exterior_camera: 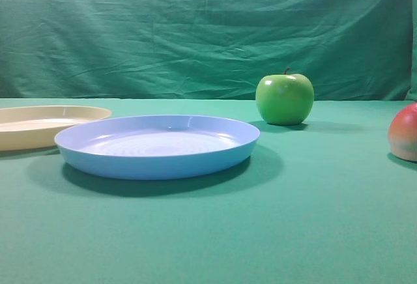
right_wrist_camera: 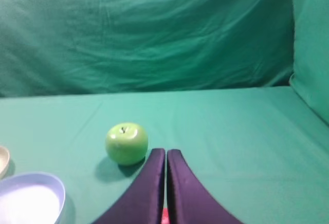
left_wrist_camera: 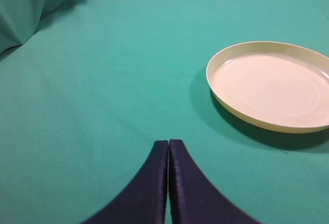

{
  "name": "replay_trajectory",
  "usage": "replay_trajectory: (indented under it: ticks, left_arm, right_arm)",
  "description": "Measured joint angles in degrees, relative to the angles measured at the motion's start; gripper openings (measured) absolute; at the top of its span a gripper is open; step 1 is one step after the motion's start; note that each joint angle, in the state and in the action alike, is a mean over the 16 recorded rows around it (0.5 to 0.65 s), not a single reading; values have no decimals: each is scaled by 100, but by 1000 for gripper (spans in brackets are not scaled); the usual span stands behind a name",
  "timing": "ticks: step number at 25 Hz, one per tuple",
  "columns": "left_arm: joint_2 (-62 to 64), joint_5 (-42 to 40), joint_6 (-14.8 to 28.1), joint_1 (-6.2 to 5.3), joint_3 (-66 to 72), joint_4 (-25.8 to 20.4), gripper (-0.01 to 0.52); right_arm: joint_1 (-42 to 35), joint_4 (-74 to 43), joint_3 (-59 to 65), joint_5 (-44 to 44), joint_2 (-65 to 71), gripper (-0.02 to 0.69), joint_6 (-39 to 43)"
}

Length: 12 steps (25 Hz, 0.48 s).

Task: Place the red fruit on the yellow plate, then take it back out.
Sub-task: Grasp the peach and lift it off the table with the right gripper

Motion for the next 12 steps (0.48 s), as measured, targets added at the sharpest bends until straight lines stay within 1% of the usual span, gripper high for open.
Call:
replay_trajectory:
  ticks: [6, 12]
  left_arm:
    - [0, 0, 0, 0, 0, 0, 0]
    - [0, 0, 0, 0, 0, 0, 0]
  right_arm:
    - [191, 7, -701, 664, 1043, 0, -243]
    - [219, 8, -976, 1228, 1984, 12, -364]
